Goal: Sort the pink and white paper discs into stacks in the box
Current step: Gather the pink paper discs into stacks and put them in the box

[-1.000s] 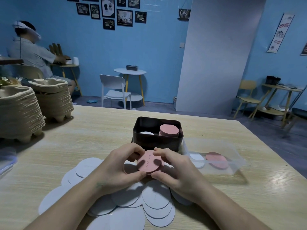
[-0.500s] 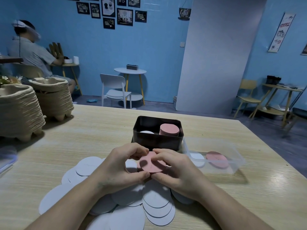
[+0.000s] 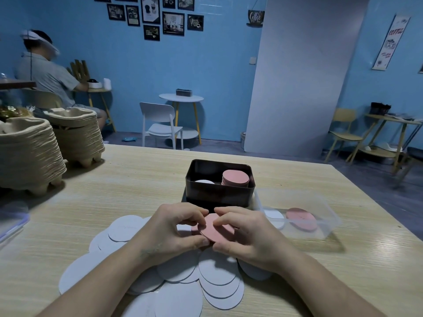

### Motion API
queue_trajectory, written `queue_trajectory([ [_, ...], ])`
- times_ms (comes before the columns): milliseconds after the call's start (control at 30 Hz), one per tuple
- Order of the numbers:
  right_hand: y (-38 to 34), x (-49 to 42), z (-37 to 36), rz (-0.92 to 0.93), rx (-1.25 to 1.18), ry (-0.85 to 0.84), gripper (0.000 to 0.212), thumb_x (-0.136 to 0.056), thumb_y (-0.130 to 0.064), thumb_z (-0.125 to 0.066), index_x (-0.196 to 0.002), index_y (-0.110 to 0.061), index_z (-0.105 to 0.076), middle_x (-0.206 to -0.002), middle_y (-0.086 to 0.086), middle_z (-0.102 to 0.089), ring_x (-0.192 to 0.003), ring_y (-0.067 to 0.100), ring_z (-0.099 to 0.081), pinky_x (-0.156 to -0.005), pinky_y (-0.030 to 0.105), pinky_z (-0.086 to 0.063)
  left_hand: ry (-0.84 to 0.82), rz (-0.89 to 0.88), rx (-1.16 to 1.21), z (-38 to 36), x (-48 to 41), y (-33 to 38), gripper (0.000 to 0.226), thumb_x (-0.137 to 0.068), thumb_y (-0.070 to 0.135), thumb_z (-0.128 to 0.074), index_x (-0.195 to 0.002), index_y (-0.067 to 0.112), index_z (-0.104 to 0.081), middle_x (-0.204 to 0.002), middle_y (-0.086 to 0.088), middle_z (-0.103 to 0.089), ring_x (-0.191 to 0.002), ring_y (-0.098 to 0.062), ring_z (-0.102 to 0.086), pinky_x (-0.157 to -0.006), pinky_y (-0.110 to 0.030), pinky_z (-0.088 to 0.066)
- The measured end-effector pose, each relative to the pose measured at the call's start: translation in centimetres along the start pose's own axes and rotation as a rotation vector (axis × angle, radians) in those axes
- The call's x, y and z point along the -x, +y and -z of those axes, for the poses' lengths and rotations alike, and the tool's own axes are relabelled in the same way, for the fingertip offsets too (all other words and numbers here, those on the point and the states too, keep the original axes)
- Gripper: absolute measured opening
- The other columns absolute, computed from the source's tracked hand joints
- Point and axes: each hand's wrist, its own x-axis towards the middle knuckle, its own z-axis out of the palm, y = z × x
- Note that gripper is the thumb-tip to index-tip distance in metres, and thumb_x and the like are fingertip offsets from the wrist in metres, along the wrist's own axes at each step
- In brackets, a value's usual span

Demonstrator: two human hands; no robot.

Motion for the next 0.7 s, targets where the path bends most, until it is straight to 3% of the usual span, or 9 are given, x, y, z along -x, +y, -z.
queue_trajectory([
  [167, -0.2, -0.4, -0.2, 0.004, 0.045, 0.032, 0.04, -0.078, -0.056, -0.083, -0.105, -0.028, -0.071, -0.126, -0.008, -0.067, -0.119, 0.003, -0.061, -0.089, 0.029, -0.055, -0.04, 0.014, -0.024, -0.2, -0.2, -0.2, 0.031, -0.073, 0.035, -0.089, -0.098, 0.027, -0.073, -0.108, 0.013, -0.075, -0.106, -0.017, -0.073, -0.09, -0.037, -0.061],
  [233, -0.1, -0.3, -0.3, -0.018, -0.007, 0.072, 0.038, -0.076, -0.048, -0.086, -0.1, -0.023, -0.071, -0.118, -0.009, -0.067, -0.115, 0.006, -0.063, -0.081, 0.029, -0.058, -0.072, 0.043, -0.047, 0.0, -0.2, -0.2, 0.037, -0.075, 0.034, -0.09, -0.106, 0.025, -0.071, -0.104, 0.012, -0.074, -0.103, -0.014, -0.071, -0.09, -0.034, -0.059],
  [300, -0.1, -0.2, -0.3, -0.051, -0.022, 0.105, 0.038, -0.076, -0.045, -0.086, -0.101, -0.021, -0.069, -0.115, -0.009, -0.065, -0.115, 0.01, -0.062, -0.078, 0.033, -0.059, -0.065, 0.051, -0.163, 0.4, -0.2, -0.1, 0.038, -0.077, 0.046, -0.085, -0.106, 0.031, -0.067, -0.1, 0.018, -0.07, -0.1, -0.007, -0.067, -0.085, -0.029, -0.056],
  [467, -0.2, 0.0, -0.5, -0.11, 0.042, 0.12, 0.04, -0.079, -0.053, -0.078, -0.108, -0.027, -0.065, -0.115, -0.012, -0.061, -0.112, 0.009, -0.06, -0.089, 0.034, -0.054, -0.087, 0.104, -0.557, 0.4, -0.4, 0.5, 0.044, -0.078, 0.074, -0.061, -0.099, 0.036, -0.053, -0.09, 0.021, -0.058, -0.088, -0.004, -0.053, -0.078, -0.032, -0.049],
  [600, -0.2, -0.1, -0.4, -0.143, 0.091, 0.112, 0.038, -0.08, -0.052, -0.076, -0.108, -0.028, -0.064, -0.114, -0.013, -0.062, -0.114, 0.005, -0.059, -0.093, 0.029, -0.049, -0.113, 0.117, -0.661, 0.0, -0.9, 0.9, 0.056, -0.072, 0.083, -0.057, -0.098, 0.034, -0.052, -0.087, 0.017, -0.057, -0.086, -0.01, -0.051, -0.078, -0.034, -0.047],
  [700, -0.4, -0.1, -0.5, -0.16, 0.093, 0.094, 0.039, -0.081, -0.053, -0.075, -0.108, -0.028, -0.064, -0.114, -0.013, -0.061, -0.114, 0.004, -0.058, -0.093, 0.026, -0.048, -0.109, 0.101, -0.623, -0.1, -1.1, 1.0, 0.051, -0.072, 0.078, -0.063, -0.095, 0.035, -0.051, -0.084, 0.017, -0.056, -0.085, -0.01, -0.05, -0.075, -0.033, -0.046],
])
